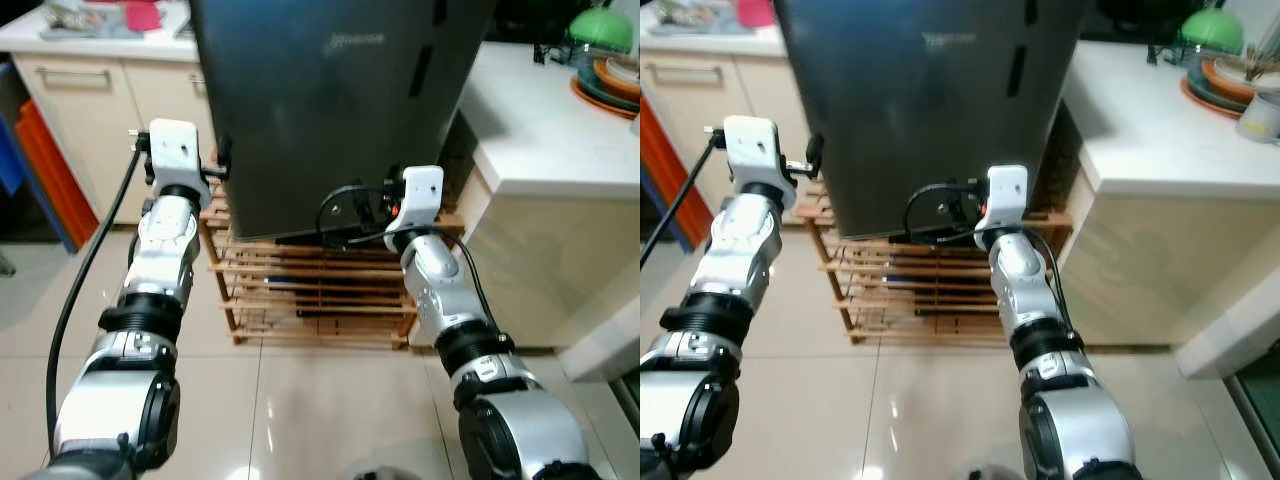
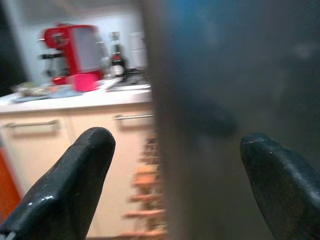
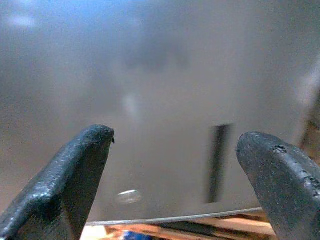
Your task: Restocking fridge
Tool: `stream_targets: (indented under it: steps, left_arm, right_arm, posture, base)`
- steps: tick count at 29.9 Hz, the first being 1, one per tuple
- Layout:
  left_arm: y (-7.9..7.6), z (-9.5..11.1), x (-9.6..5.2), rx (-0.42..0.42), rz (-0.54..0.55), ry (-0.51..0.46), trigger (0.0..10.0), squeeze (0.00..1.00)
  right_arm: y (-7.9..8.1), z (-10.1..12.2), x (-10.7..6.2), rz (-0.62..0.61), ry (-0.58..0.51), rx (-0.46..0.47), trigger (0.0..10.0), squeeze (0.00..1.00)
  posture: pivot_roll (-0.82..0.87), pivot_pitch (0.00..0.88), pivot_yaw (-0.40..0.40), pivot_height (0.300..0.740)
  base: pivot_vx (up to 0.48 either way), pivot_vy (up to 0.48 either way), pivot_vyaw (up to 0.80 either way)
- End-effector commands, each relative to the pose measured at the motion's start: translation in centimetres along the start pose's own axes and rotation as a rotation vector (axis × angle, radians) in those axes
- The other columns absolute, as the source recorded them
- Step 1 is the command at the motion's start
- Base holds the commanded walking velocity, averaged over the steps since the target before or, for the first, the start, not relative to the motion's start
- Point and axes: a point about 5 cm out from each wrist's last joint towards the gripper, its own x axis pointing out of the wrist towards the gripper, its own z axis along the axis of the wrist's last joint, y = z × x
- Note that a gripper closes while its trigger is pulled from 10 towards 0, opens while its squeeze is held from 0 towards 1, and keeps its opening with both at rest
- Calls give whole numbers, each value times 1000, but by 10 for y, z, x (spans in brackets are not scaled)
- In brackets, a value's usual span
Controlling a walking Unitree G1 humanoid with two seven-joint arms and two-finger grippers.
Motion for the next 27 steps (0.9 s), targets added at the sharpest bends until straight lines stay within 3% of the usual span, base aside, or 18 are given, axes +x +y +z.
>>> stream_targets:
  steps: [1,9,13,20,27]
  left_arm:
    - [11,6,4,16,21,-14,10000,0]
    - [13,5,6,14,29,-10,10000,0]
    - [7,2,5,24,16,4,10000,0]
    - [-13,8,-3,-48,-69,-82,10000,0]
    - [-22,8,-12,-121,-115,-102,10000,0]
  right_arm:
    - [6,7,4,17,-28,8,10000,0]
    - [6,8,4,16,-30,4,10000,0]
    - [5,8,4,16,-32,2,10000,0]
    - [8,9,3,25,-46,2,10000,0]
    - [8,10,2,30,-54,-2,10000,0]
  posture:
    - [38,0,-3,740]
    - [31,0,-2,740]
    - [30,0,0,740]
    - [29,0,4,740]
    - [29,0,3,740]
  base:
    - [472,0,0]
    - [472,0,0]
    - [452,0,0]
    - [0,0,0]
    - [0,451,0]
